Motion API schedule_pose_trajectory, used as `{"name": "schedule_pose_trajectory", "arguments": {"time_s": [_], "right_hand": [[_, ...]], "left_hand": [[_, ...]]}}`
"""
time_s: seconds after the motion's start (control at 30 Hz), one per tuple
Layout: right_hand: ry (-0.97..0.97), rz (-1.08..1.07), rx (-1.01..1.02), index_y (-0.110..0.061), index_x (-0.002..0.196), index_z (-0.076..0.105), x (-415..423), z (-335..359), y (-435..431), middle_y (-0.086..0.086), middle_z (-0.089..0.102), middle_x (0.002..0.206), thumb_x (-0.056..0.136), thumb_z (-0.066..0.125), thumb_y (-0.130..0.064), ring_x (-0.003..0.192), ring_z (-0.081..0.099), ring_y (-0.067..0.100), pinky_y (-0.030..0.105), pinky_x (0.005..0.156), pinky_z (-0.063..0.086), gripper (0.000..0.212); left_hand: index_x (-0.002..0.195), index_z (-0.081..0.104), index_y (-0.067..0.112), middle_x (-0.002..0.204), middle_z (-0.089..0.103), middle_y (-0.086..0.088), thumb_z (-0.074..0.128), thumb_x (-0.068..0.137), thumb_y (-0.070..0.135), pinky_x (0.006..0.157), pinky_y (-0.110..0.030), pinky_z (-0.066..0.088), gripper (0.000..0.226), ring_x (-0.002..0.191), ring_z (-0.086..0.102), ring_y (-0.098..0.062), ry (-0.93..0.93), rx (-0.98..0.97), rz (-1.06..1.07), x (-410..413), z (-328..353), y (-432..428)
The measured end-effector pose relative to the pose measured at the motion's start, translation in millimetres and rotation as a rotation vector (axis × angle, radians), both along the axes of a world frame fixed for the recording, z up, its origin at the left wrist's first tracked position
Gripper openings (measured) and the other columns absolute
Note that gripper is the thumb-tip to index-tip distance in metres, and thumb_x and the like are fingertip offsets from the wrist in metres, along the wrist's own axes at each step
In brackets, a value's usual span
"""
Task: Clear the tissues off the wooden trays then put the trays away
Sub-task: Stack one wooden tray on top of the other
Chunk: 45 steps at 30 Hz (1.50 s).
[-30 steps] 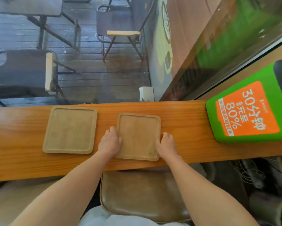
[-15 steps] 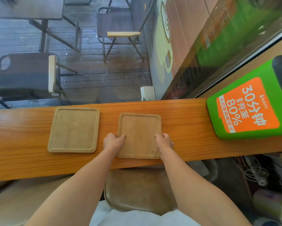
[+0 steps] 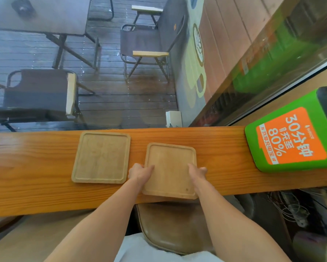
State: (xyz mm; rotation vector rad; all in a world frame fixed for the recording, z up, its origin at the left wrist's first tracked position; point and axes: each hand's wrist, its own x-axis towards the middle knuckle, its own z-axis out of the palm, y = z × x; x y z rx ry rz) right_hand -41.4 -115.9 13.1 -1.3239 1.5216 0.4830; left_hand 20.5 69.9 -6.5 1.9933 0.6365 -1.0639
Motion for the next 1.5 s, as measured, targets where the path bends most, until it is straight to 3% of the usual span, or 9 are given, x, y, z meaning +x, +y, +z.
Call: {"name": "schedule_pose_trajectory", "arguments": {"time_s": [0.2,0.33,0.5,0.63,0.73,0.9,1.17,1.37,1.5], "right_hand": [[0.012,-0.015,-0.088,-0.015,0.142,0.023,19,14,52,0.016,0.040,0.142,0.095,0.049,-0.044,0.122,0.046,0.038,0.044,0.086,0.038,0.061],[-0.038,0.032,-0.052,-0.014,0.143,0.021,44,18,90,0.016,0.041,0.142,0.095,0.048,-0.046,0.123,0.046,0.039,0.048,0.093,0.039,0.064],[-0.086,0.098,-0.056,-0.013,0.135,0.028,82,12,145,0.015,0.044,0.135,0.096,0.048,-0.040,0.102,0.046,0.031,0.044,0.085,0.038,0.052],[-0.091,0.183,-0.024,-0.013,0.135,0.024,103,2,183,0.015,0.042,0.137,0.097,0.046,-0.038,0.107,0.045,0.033,0.046,0.092,0.039,0.051],[-0.081,0.210,-0.003,-0.015,0.133,0.023,111,-4,201,0.015,0.043,0.136,0.097,0.046,-0.039,0.101,0.043,0.030,0.048,0.094,0.039,0.050],[-0.067,0.219,-0.015,-0.014,0.134,0.024,118,-9,210,0.016,0.043,0.138,0.096,0.047,-0.039,0.118,0.047,0.036,0.051,0.101,0.040,0.052],[0.008,0.254,0.010,-0.017,0.141,0.018,122,-15,212,0.016,0.043,0.139,0.095,0.050,-0.040,0.116,0.048,0.035,0.052,0.100,0.042,0.061],[0.006,0.318,0.017,-0.017,0.143,0.018,123,-18,210,0.014,0.046,0.139,0.095,0.052,-0.036,0.104,0.047,0.030,0.043,0.083,0.041,0.062],[0.011,0.402,-0.046,-0.012,0.144,0.022,125,-16,211,0.014,0.048,0.138,0.096,0.050,-0.034,0.114,0.052,0.032,0.046,0.093,0.048,0.060]], "left_hand": [[0.132,0.047,0.013,0.120,0.058,-0.007,0.060,0.087,0.054,0.091,-0.044,0.050,0.062,0.106,0.058,-0.028,-0.074,-0.106,-0.018,23,17,35],[0.131,0.048,0.010,0.114,0.057,-0.005,0.059,0.086,0.056,0.081,-0.036,0.045,0.065,0.099,0.057,-0.026,-0.126,-0.081,0.018,46,20,78],[0.136,0.045,0.010,0.129,0.057,-0.011,0.057,0.086,0.058,0.092,-0.043,0.047,0.070,0.114,0.056,-0.031,-0.177,0.010,0.063,71,16,134],[0.144,0.038,0.011,0.136,0.053,-0.011,0.056,0.086,0.060,0.095,-0.045,0.046,0.078,0.119,0.053,-0.032,-0.173,0.052,0.090,83,9,175],[0.137,0.044,0.013,0.127,0.058,-0.009,0.056,0.086,0.060,0.089,-0.044,0.050,0.070,0.106,0.058,-0.029,-0.183,0.052,0.121,86,2,195],[0.132,0.046,0.013,0.123,0.059,-0.009,0.056,0.088,0.057,0.082,-0.040,0.050,0.063,0.100,0.058,-0.027,-0.166,0.039,0.134,88,-8,205],[0.132,0.047,0.009,0.123,0.060,-0.013,0.055,0.090,0.057,0.086,-0.044,0.054,0.065,0.105,0.060,-0.031,-0.137,0.083,0.018,98,-19,209],[0.137,0.043,0.002,0.129,0.057,-0.017,0.052,0.091,0.056,0.083,-0.040,0.051,0.071,0.110,0.059,-0.034,-0.163,0.143,-0.073,101,-21,211],[0.127,0.047,0.003,0.119,0.058,-0.016,0.054,0.091,0.054,0.079,-0.041,0.053,0.063,0.099,0.058,-0.031,-0.253,0.192,-0.078,100,-18,210]]}}
